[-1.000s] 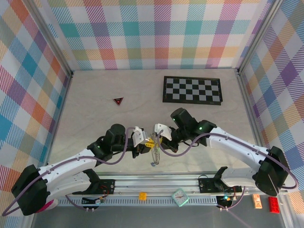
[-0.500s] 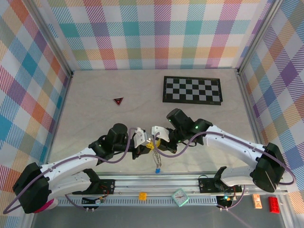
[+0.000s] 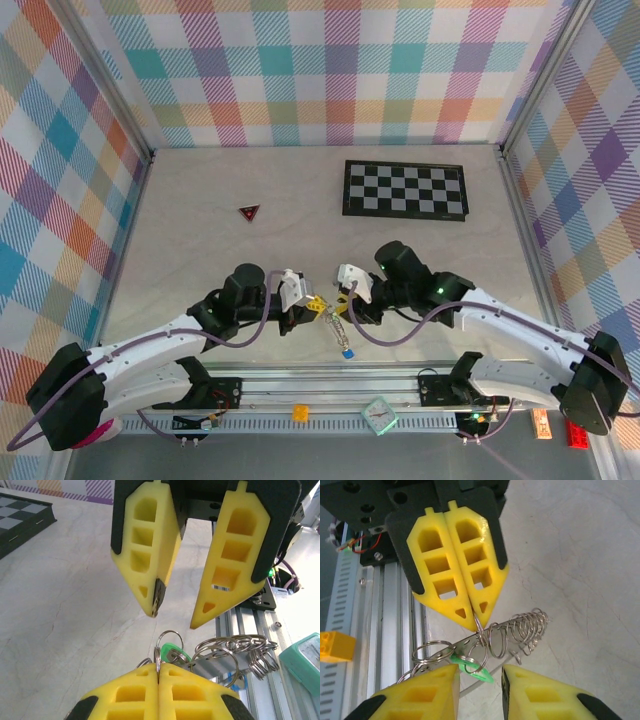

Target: Put the keys on the keyring

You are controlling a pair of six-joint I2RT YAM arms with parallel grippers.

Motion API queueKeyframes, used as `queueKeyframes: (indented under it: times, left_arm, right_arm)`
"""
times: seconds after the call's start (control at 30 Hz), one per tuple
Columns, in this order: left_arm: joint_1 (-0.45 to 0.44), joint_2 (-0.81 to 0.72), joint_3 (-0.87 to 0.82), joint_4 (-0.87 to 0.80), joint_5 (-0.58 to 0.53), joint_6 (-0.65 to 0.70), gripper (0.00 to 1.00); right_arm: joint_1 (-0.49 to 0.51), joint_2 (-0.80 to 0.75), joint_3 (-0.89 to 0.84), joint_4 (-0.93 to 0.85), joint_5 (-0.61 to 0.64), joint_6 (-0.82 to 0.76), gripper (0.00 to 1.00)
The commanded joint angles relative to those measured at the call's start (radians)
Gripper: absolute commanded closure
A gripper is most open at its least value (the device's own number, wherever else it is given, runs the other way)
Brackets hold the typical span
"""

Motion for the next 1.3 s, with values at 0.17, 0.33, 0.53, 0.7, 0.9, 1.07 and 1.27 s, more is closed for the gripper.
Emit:
queueKeyframes:
  times: [0.17, 0.33, 0.53, 0.7, 0.9, 1.07, 1.27]
  left_arm:
    - [-0.009, -0.02, -0.032, 0.158, 0.005, -0.032, 1.0]
    - [-0.009, -0.022, -0.037, 0.167, 0.009, -0.039, 1.0]
    - [-0.009, -0.026, -0.039, 0.167, 0.009, -0.038, 1.0]
    - [-0.01, -0.032, -0.041, 0.17, 0.006, -0.039, 1.0]
    - [-0.009, -0.038, -0.041, 0.2, 0.02, -0.052, 1.0]
    - [-0.009, -0.043, -0.045, 0.239, 0.037, -0.06, 1.0]
    - [-0.01, -0.046, -0.052, 0.233, 0.029, -0.048, 1.0]
  right_arm:
    - [-0.004, -0.024, -0.066, 0.143, 0.002, 0.168, 0.7]
    - [-0.004, 0.008, -0.062, 0.164, -0.029, 0.181, 0.72]
    - [-0.004, 0.005, -0.062, 0.161, -0.032, 0.181, 0.8]
    - [-0.004, -0.008, -0.062, 0.14, -0.022, 0.17, 0.92]
    - [-0.006, 0.021, -0.056, 0.125, -0.031, 0.159, 1.0]
    - [-0.006, 0.094, -0.012, 0.13, -0.123, 0.155, 1.0]
    - [-0.011, 0.089, -0.011, 0.136, -0.105, 0.15, 0.84]
